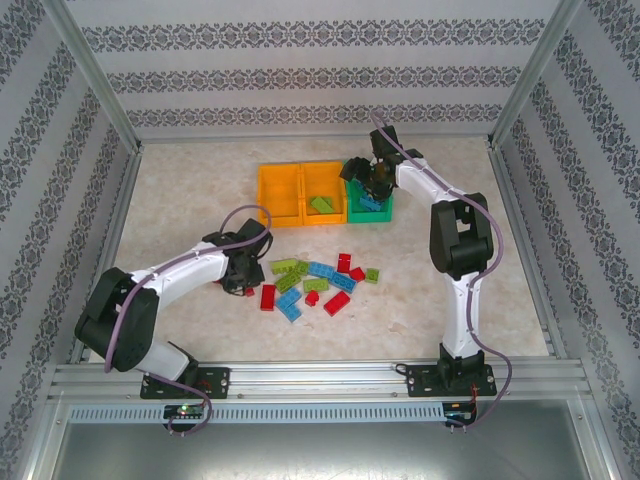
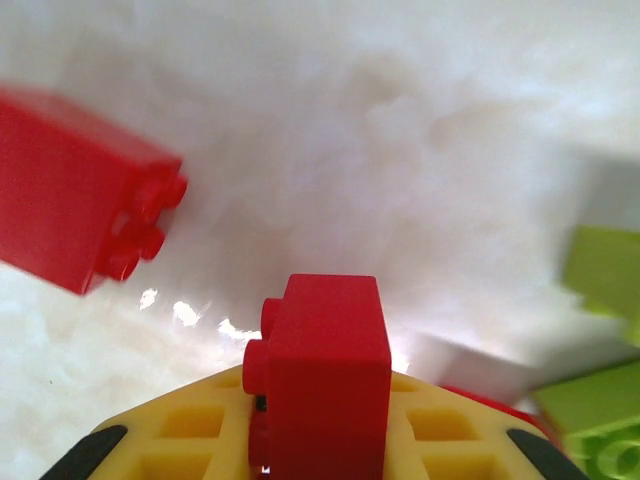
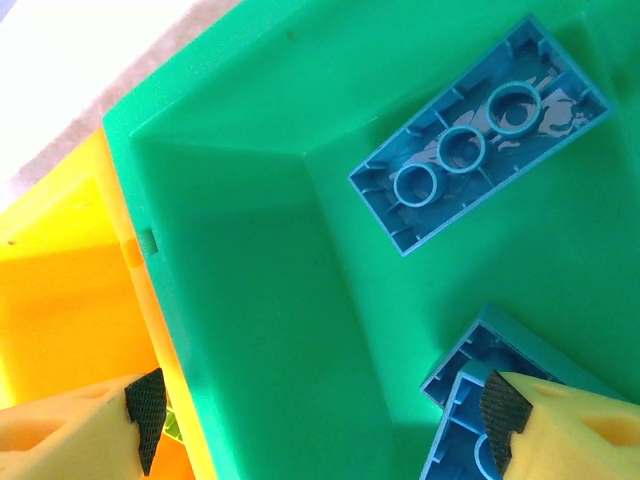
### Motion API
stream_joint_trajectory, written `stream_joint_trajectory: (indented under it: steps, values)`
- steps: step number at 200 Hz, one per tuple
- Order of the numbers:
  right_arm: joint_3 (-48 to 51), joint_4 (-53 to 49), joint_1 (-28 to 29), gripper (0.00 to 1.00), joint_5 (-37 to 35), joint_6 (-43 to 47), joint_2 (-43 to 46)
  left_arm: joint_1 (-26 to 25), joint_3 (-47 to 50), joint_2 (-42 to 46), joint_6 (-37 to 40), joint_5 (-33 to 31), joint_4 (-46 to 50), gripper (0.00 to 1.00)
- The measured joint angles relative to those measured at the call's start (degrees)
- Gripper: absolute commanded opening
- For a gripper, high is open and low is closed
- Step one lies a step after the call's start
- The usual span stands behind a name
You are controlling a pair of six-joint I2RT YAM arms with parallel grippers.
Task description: Sort the legos into containers by color
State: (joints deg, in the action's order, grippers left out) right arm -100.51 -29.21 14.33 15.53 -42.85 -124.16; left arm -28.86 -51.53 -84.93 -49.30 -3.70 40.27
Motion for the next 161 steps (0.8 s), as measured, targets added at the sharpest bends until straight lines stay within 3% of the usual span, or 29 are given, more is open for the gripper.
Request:
stream_joint_trajectory:
  steps: [37, 109, 145, 161]
  values:
    - [2.03, 0.63, 0.07, 0.85, 0.94, 2.12, 1.7, 0.7, -14.25, -3.78, 5.57, -0.79, 0.96, 0.18]
    - [13.03, 2.27, 1.07, 0.85, -0.02, 8.35, 13.09, 5.38, -44.48, -27.45, 16.72, 0.31, 1.07, 0.21]
    - [22.64, 2.03, 1.7, 0.86, -2.64, 11.65, 20.02, 6.84, -54.16, -37.13, 19.91, 0.87, 2.25, 0.3]
    - [25.99, 2.05, 1.68, 0.86, -3.41, 12.17, 22.05, 6.93, -56.41, -39.41, 20.92, 1.29, 2.75, 0.41]
